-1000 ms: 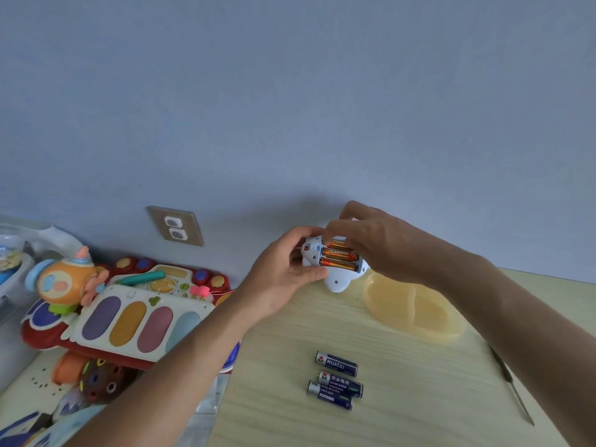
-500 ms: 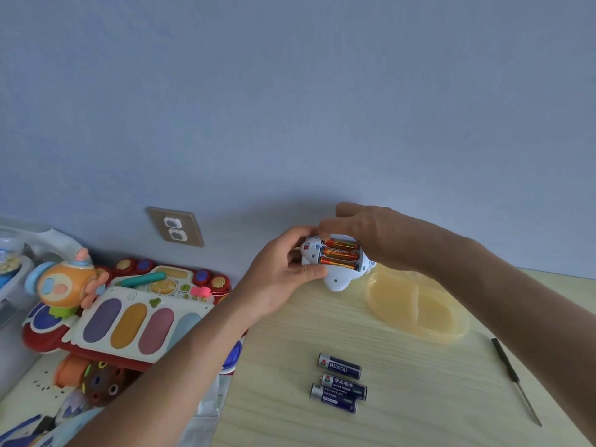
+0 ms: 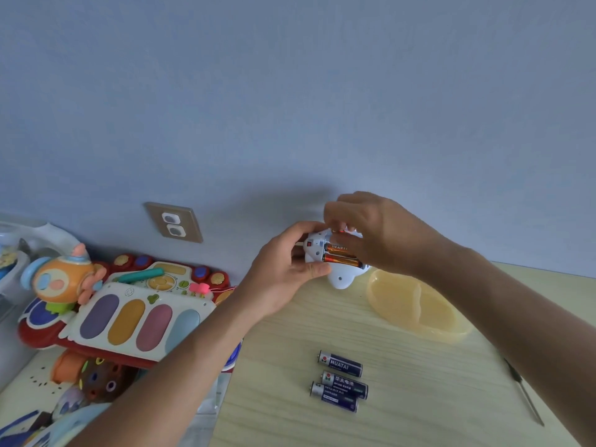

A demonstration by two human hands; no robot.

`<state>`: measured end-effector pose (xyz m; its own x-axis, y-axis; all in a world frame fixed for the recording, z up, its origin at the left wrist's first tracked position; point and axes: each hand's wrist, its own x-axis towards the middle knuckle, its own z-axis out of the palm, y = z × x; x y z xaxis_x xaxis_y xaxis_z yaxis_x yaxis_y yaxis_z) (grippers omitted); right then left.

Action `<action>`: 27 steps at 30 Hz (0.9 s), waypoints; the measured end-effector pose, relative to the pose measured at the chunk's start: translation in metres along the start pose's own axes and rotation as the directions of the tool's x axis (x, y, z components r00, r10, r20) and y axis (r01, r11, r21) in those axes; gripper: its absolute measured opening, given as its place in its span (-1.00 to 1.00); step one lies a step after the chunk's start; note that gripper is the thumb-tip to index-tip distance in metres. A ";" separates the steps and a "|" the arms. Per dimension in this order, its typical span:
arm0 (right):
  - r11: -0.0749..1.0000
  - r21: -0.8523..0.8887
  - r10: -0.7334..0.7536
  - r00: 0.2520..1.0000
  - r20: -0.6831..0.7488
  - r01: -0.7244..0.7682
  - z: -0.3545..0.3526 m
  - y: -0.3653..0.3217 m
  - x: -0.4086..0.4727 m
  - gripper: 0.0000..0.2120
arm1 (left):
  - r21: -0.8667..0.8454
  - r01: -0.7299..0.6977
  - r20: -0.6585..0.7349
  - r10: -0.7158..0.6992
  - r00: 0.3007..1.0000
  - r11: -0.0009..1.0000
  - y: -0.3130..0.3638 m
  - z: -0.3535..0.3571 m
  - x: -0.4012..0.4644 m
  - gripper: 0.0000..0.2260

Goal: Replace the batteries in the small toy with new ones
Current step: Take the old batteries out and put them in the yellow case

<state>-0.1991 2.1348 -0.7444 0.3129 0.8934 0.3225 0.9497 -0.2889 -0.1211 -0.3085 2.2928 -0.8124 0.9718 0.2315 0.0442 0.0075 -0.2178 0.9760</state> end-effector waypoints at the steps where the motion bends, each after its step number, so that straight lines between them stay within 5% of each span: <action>1: 0.999 0.035 0.026 0.999 -0.035 -0.025 0.000 0.000 -0.002 -0.90 | 0.010 -0.001 -0.005 0.001 1.000 1.000 -0.001 0.000 0.000 -0.49; 4: 0.957 0.235 0.209 0.965 -0.158 -0.169 -0.003 -0.002 -0.011 -0.90 | 0.026 -0.011 -0.023 0.012 1.000 1.000 -0.003 0.001 0.000 -0.49; 8: 0.705 0.536 0.634 0.751 -0.184 -0.464 -0.017 -0.004 -0.034 -0.88 | 0.013 -0.018 -0.023 0.019 1.000 1.000 -0.004 0.001 0.000 -0.49; 13: 0.544 0.380 0.797 0.603 0.045 -0.748 -0.023 -0.015 -0.073 -0.85 | 0.008 -0.029 -0.016 0.029 0.999 1.000 -0.006 0.001 0.000 -0.49; 27: 0.645 0.070 0.763 0.646 0.000 -0.761 -0.001 -0.030 -0.088 -0.87 | 0.053 -0.047 -0.059 0.050 0.997 0.997 -0.004 0.003 -0.004 -0.50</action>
<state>-0.2547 2.0644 -0.7682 0.9270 0.3565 0.1163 0.3728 -0.8423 -0.3894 -0.3114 2.2901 -0.8171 0.9555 0.2754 0.1056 -0.0259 -0.2784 0.9601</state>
